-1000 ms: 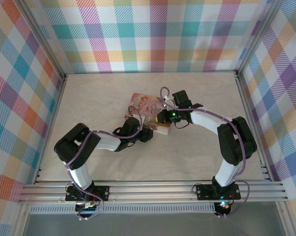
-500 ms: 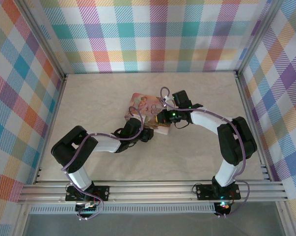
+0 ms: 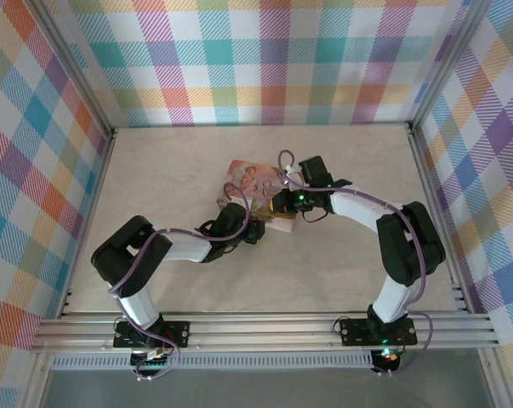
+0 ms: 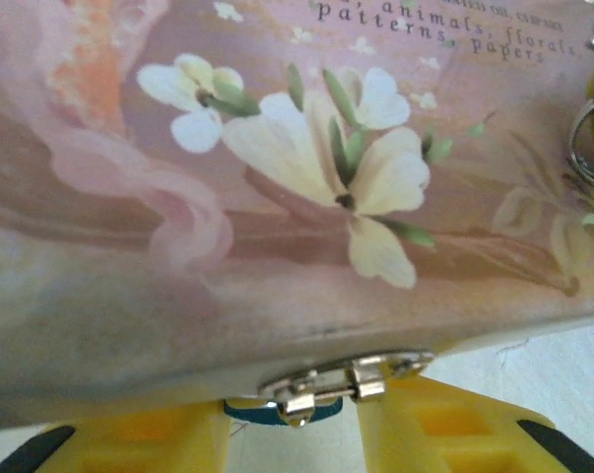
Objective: Unlock the padlock with the key
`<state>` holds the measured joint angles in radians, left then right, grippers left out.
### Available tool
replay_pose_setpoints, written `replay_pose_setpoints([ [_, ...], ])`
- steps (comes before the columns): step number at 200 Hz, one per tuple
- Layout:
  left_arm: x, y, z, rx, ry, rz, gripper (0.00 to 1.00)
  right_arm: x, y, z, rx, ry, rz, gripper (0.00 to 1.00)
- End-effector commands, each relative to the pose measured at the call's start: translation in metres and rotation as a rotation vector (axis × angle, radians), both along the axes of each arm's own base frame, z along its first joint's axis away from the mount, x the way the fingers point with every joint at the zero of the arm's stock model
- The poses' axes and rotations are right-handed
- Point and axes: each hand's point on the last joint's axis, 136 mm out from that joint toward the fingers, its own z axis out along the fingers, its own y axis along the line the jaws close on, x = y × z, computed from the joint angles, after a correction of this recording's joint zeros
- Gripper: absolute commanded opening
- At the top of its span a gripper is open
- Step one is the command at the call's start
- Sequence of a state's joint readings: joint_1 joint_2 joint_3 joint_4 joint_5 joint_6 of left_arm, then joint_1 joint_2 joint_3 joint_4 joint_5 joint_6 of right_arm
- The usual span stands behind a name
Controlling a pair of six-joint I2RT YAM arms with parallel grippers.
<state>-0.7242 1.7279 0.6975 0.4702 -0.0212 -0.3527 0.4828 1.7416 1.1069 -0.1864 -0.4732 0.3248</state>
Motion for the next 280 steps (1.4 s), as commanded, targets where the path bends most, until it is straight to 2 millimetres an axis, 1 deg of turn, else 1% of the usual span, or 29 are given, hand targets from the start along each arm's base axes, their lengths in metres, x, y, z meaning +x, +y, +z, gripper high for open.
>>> replay_pose_setpoints([
  [1, 0.011, -0.011, 0.013, -0.037, -0.041, 0.010, 0.33, -0.020, -0.019, -0.037, -0.102, 0.121, -0.028, 0.00],
  [25, 0.011, -0.010, 0.015, -0.041, -0.044, 0.015, 0.25, -0.020, -0.018, -0.037, -0.099, 0.121, -0.028, 0.00],
  [49, 0.009, -0.010, 0.021, -0.059, -0.037, 0.014, 0.20, -0.016, -0.015, -0.028, -0.074, 0.090, -0.031, 0.00],
  [72, 0.004, -0.008, 0.031, -0.085, -0.014, 0.030, 0.19, -0.008, -0.014, -0.003, -0.048, 0.007, -0.038, 0.00],
  [93, -0.001, -0.004, 0.042, -0.099, 0.026, 0.058, 0.19, -0.003, -0.021, 0.024, -0.058, -0.109, -0.051, 0.00],
  [110, -0.005, 0.000, 0.050, -0.105, 0.071, 0.083, 0.19, -0.008, -0.029, 0.040, -0.075, -0.188, -0.044, 0.00],
  [126, -0.010, 0.002, 0.056, -0.114, 0.119, 0.091, 0.19, -0.018, -0.036, 0.047, -0.089, -0.253, -0.038, 0.00],
  [142, -0.013, -0.001, 0.063, -0.144, 0.164, 0.083, 0.19, -0.032, -0.039, 0.047, -0.099, -0.306, -0.018, 0.00],
  [155, -0.014, -0.002, 0.065, -0.153, 0.207, 0.087, 0.17, -0.042, -0.038, 0.046, -0.104, -0.339, -0.006, 0.00],
  [184, -0.014, -0.007, 0.077, -0.192, 0.270, 0.082, 0.14, -0.064, -0.033, 0.050, -0.072, -0.440, 0.021, 0.00],
  [202, -0.014, -0.010, 0.085, -0.226, 0.303, 0.076, 0.13, -0.076, -0.030, 0.042, -0.076, -0.479, 0.044, 0.00],
  [240, -0.016, -0.013, 0.100, -0.286, 0.368, 0.070, 0.11, -0.086, -0.024, 0.017, -0.101, -0.533, 0.066, 0.00],
  [280, -0.020, -0.019, 0.106, -0.324, 0.432, 0.056, 0.09, -0.083, -0.013, 0.005, -0.072, -0.559, 0.067, 0.00],
])
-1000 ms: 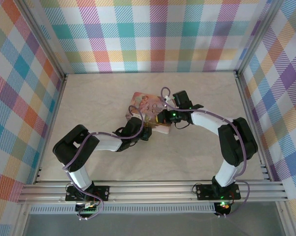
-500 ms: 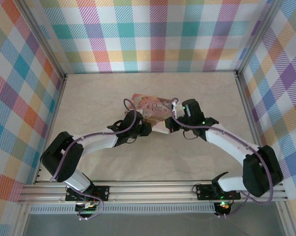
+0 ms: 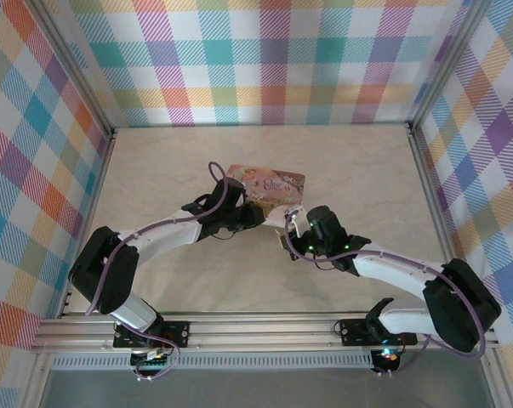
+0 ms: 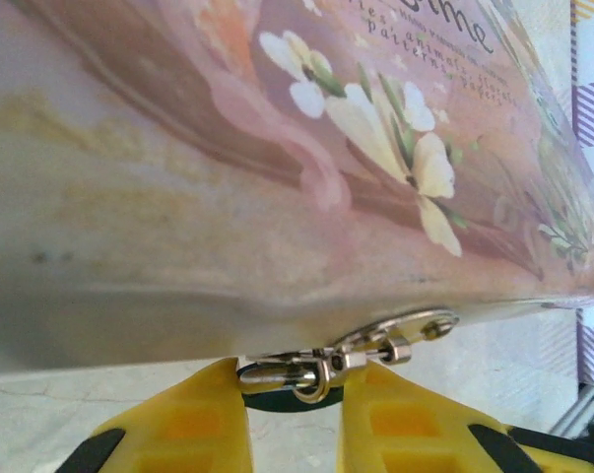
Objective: Unlock the padlock with the key
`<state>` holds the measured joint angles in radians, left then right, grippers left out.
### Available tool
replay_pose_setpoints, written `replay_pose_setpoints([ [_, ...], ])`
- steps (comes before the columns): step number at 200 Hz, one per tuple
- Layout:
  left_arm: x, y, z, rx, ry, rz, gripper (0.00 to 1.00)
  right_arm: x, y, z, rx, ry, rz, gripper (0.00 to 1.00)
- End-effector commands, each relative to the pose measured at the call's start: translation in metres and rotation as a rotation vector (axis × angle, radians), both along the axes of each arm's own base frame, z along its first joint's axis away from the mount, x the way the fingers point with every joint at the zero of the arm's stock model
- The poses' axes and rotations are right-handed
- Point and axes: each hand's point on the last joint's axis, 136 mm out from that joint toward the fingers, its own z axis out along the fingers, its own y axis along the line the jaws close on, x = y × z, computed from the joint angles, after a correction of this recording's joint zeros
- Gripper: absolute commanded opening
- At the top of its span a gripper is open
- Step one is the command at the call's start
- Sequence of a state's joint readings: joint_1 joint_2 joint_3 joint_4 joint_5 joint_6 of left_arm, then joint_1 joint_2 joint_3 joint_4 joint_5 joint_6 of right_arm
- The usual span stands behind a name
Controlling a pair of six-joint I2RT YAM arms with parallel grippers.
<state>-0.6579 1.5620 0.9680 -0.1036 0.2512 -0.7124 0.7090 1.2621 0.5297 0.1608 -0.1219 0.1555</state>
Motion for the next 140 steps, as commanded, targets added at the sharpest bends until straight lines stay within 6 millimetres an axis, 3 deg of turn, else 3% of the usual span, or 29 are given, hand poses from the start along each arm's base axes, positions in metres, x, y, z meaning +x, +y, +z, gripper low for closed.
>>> replay_pose_setpoints([
  [1, -0.002, -0.011, 0.033, -0.097, 0.005, -0.020, 0.09, 0.013, 0.011, 0.011, 0.054, -0.097, 0.003, 0.00],
  [140, 0.001, -0.005, 0.033, -0.098, 0.002, 0.019, 0.08, 0.024, 0.028, -0.006, 0.078, -0.082, 0.019, 0.00],
])
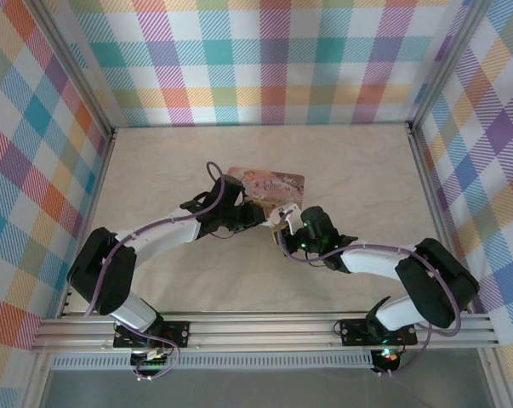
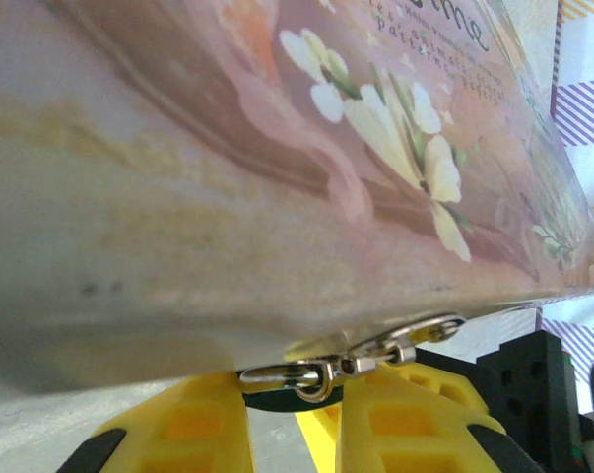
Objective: Unlock the padlock with the key
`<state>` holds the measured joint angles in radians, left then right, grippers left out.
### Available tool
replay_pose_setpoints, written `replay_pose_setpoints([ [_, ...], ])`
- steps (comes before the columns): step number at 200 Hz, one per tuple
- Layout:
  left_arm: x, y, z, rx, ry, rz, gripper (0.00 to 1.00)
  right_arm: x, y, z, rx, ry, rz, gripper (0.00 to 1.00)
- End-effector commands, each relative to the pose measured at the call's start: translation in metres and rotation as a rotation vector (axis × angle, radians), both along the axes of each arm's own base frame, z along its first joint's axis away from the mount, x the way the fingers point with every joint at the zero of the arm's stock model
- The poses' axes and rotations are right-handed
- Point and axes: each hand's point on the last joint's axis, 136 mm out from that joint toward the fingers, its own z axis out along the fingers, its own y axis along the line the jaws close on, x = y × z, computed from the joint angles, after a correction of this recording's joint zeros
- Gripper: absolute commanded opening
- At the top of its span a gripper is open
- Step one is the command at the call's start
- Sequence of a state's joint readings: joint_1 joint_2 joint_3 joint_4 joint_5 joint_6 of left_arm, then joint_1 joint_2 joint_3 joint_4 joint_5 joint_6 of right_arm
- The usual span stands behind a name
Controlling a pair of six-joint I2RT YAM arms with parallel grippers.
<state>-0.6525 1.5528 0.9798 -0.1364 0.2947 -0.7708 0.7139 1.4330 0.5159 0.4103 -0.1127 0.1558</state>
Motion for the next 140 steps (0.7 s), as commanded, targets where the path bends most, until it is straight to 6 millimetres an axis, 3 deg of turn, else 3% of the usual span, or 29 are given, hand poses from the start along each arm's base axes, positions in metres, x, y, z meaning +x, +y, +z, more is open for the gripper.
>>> replay_pose_setpoints([
  [1, 0.007, -0.003, 0.029, -0.059, -0.064, 0.008, 0.08, 0.003, 0.010, 0.011, 0.040, -0.031, 0.022, 0.00],
  [140, 0.005, -0.001, 0.029, -0.051, -0.065, 0.006, 0.08, 0.012, 0.022, 0.024, 0.090, -0.067, 0.039, 0.00],
])
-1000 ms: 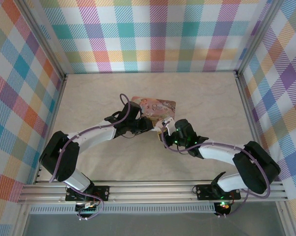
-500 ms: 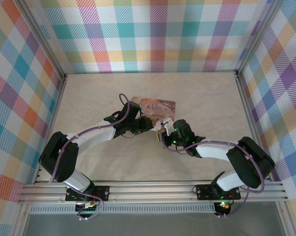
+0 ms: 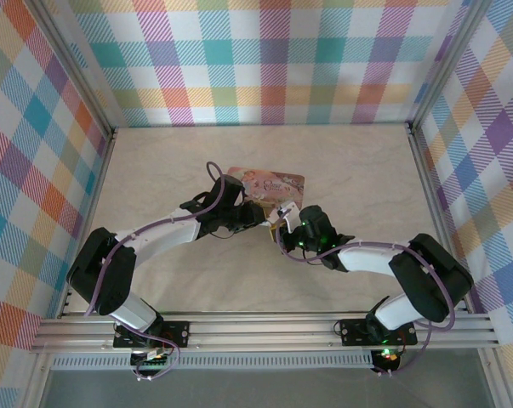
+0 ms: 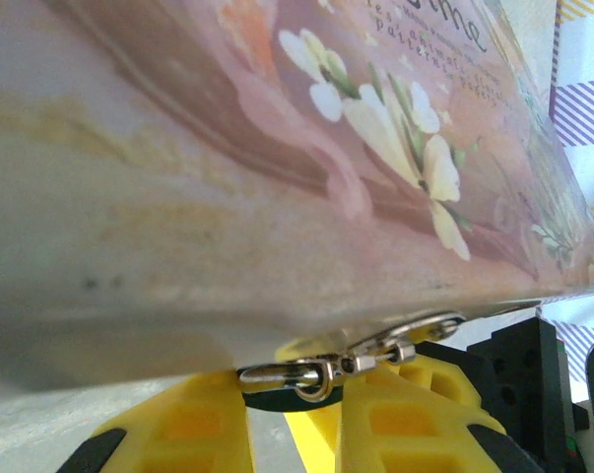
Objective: Unlock the padlock with the key
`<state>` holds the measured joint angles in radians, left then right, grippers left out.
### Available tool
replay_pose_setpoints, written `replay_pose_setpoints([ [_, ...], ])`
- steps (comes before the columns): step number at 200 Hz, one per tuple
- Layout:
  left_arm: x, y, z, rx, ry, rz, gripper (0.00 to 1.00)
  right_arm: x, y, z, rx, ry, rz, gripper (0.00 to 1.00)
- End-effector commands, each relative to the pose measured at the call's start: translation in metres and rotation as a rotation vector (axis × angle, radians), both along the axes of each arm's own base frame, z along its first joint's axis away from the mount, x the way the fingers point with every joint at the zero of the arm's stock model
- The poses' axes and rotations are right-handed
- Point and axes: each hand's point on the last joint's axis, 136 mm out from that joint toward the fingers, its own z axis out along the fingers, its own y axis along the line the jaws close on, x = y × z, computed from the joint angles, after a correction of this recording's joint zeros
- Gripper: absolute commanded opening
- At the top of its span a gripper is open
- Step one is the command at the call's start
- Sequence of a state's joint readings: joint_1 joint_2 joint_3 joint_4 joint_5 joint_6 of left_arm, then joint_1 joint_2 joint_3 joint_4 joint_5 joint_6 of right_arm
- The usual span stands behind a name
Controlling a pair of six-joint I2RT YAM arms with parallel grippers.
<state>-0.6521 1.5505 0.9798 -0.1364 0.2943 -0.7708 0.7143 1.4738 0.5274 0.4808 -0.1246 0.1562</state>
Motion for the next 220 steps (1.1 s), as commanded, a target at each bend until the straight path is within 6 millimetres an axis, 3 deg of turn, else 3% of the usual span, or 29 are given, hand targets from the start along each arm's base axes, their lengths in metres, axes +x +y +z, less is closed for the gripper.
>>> replay_pose_setpoints([
  [1, 0.005, -0.001, 0.028, -0.049, -0.062, 0.006, 0.08, 0.005, 0.014, 0.019, 0.057, -0.041, 0.030, 0.00],
  [220, 0.006, -0.002, 0.026, -0.043, -0.060, 0.006, 0.08, 0.009, 0.015, 0.034, 0.115, -0.081, 0.009, 0.00],
])
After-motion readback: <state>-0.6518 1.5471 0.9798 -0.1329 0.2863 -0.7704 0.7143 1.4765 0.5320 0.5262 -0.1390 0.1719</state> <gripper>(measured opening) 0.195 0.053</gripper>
